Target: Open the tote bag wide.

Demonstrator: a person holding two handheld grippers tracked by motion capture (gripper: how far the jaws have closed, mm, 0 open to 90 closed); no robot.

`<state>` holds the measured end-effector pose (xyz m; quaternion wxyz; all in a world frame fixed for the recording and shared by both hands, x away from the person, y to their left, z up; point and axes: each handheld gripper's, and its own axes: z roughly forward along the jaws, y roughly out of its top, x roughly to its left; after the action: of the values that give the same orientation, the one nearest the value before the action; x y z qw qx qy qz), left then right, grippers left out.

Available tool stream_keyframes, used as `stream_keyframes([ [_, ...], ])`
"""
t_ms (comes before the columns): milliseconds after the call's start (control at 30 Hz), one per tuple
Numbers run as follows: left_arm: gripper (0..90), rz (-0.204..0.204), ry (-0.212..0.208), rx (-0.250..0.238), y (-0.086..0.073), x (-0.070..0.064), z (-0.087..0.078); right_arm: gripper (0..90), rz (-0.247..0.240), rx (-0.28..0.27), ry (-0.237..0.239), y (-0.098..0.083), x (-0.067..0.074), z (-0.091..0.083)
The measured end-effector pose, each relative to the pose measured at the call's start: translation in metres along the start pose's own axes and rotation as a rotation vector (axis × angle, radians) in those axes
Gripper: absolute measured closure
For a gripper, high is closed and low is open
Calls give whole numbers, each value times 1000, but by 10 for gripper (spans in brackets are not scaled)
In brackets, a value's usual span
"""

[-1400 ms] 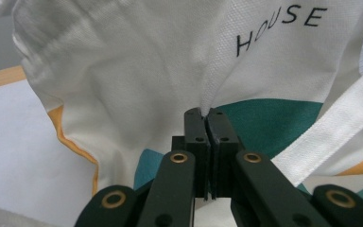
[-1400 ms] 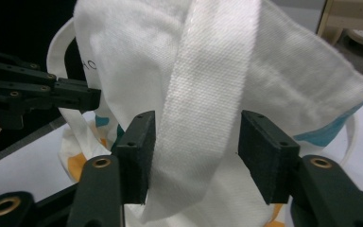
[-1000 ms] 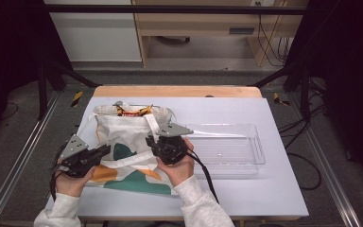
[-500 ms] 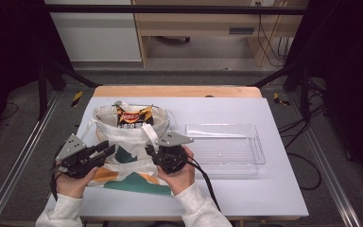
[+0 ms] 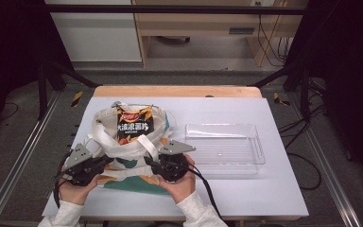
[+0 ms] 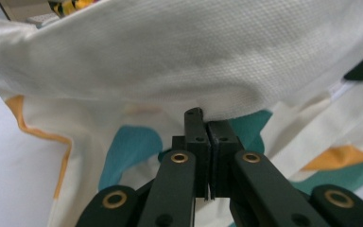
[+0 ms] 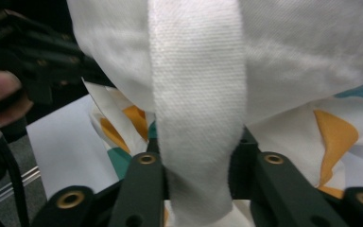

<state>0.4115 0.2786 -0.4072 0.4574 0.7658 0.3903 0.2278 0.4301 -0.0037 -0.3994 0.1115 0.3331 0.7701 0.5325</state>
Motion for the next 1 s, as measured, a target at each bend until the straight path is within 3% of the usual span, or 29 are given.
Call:
stream_keyframes([
  [100,890,9,-7,21,-7,0,1,591,-10,-21,6,4,2,-4],
  [200,889,11,-6,33,-10,0,2,557,-16,-29,11,7,4,-7],
  [300,889,20,-3,54,-13,-3,6,465,-27,-76,15,13,10,-15],
  [467,889,23,-5,73,-15,-4,9,471,-35,-130,12,26,13,-24],
  [533,889,24,-7,86,-16,-4,10,514,-26,-154,15,34,11,-25],
  [567,889,28,-8,88,-16,-4,11,584,-16,-178,13,41,9,-25],
  [667,888,33,-10,98,-17,-4,11,636,-16,-180,-1,46,5,-20],
  [700,888,31,-11,98,-17,-4,12,703,-15,-158,-19,48,2,-12],
  [733,888,28,-13,99,-17,-4,12,703,-15,-158,-19,48,2,-12],
  [767,887,29,-13,100,-17,-4,12,778,-8,-132,-24,47,0,-4],
  [800,887,29,-13,101,-17,-4,12,778,-8,-132,-24,47,0,-4],
  [867,882,25,-14,96,-17,-3,11,870,-22,-89,-46,44,-1,5],
  [1000,848,4,-21,59,-14,-1,3,900,-28,-57,-58,41,-3,10],
])
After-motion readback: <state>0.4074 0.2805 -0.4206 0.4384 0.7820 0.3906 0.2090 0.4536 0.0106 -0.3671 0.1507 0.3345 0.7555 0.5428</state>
